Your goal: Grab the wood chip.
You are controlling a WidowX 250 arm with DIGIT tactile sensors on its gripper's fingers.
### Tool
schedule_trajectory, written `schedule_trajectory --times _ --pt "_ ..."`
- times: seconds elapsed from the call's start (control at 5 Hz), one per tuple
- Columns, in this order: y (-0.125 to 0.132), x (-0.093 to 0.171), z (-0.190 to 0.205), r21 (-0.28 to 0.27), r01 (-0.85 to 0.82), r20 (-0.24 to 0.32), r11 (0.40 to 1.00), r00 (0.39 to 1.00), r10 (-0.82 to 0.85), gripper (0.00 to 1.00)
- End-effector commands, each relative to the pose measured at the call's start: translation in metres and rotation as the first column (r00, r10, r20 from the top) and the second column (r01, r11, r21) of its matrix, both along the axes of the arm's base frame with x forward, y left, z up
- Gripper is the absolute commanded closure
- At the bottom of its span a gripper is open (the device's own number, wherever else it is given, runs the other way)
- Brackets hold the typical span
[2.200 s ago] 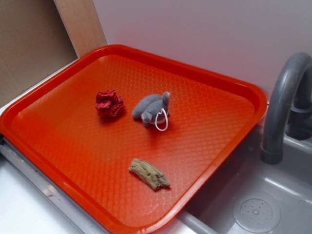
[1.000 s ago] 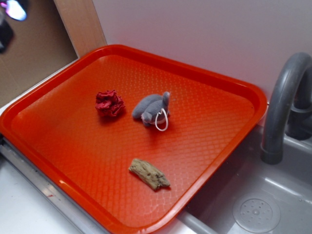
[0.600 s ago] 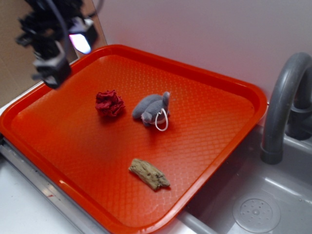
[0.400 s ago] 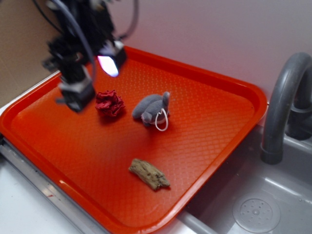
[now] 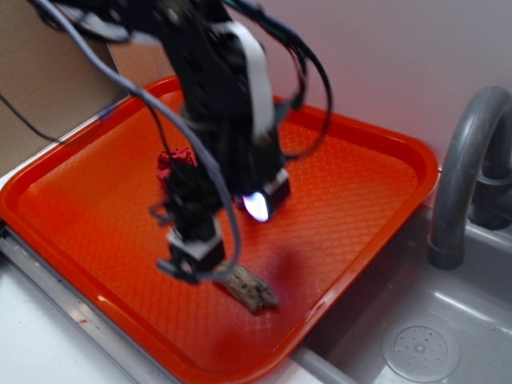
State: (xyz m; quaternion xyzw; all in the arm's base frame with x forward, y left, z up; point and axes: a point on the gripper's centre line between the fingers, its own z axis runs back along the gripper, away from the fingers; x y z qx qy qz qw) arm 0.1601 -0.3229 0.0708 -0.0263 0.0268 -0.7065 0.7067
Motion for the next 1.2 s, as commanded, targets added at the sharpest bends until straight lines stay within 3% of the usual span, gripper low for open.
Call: schedule_trajectory --times 0.0,0.2,0.4,0.8,1.0 --pt "-0.007 -0.022 -0.03 0.059 0.02 0.008 0.998 1.0 -0.021 0.0" --pt "-0.008 -0.026 -0.046 0.1 0.036 0.012 0.994 0.999 -0.037 0.0" --pt "-0.011 -0.033 -0.054 0.106 0.098 -0.003 0.989 0.995 -0.099 1.0" --pt "-0.006 -0.051 -0.069 0.139 0.134 -0.04 0.981 0.991 -0.13 1.0" --pt "-0.006 -0.047 -0.061 0.151 0.1 -0.023 0.984 0.995 -0.097 1.0"
